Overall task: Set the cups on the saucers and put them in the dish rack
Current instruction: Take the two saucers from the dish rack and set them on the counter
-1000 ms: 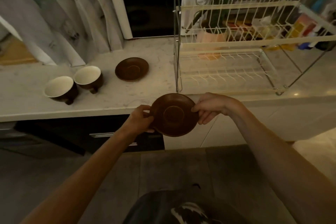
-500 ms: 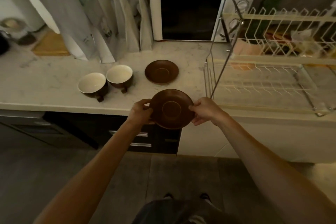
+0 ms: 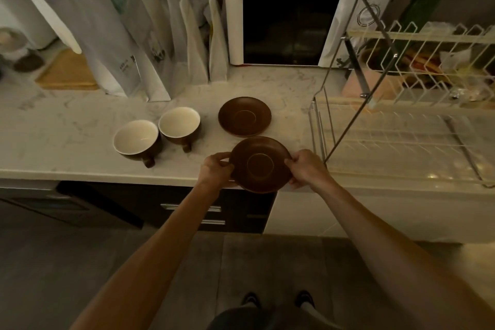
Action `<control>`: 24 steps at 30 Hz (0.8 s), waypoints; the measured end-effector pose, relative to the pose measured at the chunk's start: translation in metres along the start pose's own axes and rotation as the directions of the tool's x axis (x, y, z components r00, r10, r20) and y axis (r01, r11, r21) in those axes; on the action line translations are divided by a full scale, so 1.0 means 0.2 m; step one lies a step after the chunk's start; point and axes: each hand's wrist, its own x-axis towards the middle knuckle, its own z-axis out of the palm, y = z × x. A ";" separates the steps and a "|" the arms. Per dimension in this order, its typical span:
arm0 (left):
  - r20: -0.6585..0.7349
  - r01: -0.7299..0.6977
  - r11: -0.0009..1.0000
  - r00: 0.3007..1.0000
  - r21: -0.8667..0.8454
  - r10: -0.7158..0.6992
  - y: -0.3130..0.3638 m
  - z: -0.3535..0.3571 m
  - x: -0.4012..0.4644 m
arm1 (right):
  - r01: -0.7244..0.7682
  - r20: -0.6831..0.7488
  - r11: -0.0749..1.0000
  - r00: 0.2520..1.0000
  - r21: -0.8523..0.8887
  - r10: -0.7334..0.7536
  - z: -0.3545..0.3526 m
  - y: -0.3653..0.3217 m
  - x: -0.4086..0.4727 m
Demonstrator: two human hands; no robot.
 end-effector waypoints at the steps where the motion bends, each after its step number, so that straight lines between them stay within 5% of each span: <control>1: 0.002 0.006 1.000 1.000 0.003 -0.006 0.00 0.00 0.01 | -0.002 -0.001 1.000 1.000 -0.010 0.002 0.00 0.00 0.00; 24: 0.033 -0.027 0.998 0.999 0.060 0.025 -0.01 0.01 0.12 | 0.030 -0.132 0.971 0.989 -0.238 -0.063 0.04 0.01 0.12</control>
